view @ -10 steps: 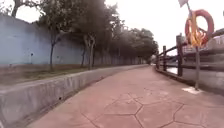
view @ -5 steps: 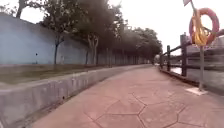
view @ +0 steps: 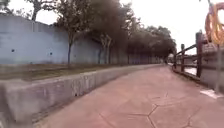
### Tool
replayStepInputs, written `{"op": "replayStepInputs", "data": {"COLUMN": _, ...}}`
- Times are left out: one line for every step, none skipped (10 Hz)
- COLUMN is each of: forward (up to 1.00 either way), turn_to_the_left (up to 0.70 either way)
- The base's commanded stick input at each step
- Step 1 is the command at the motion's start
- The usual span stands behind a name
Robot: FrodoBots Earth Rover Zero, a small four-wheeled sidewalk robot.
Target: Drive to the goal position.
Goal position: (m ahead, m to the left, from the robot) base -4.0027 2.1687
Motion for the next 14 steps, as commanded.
{"op": "replayStepInputs", "data": {"forward": 0.00, "turn_to_the_left": 1.00}}
{"op": "replayStepInputs", "data": {"forward": 0.00, "turn_to_the_left": 1.00}}
{"op": "replayStepInputs", "data": {"forward": 0.00, "turn_to_the_left": 1.00}}
{"op": "replayStepInputs", "data": {"forward": 0.00, "turn_to_the_left": 1.00}}
{"op": "replayStepInputs", "data": {"forward": 0.00, "turn_to_the_left": 1.00}}
{"op": "replayStepInputs", "data": {"forward": 0.00, "turn_to_the_left": 1.00}}
{"op": "replayStepInputs", "data": {"forward": 0.00, "turn_to_the_left": 1.00}}
{"op": "replayStepInputs", "data": {"forward": 0.00, "turn_to_the_left": 1.00}}
{"op": "replayStepInputs", "data": {"forward": 0.00, "turn_to_the_left": 1.00}}
{"op": "replayStepInputs", "data": {"forward": 0.00, "turn_to_the_left": 1.00}}
{"op": "replayStepInputs", "data": {"forward": 0.00, "turn_to_the_left": 1.00}}
{"op": "replayStepInputs", "data": {"forward": 0.00, "turn_to_the_left": 1.00}}
{"op": "replayStepInputs", "data": {"forward": 0.00, "turn_to_the_left": 1.00}}
{"op": "replayStepInputs", "data": {"forward": 0.00, "turn_to_the_left": 1.00}}
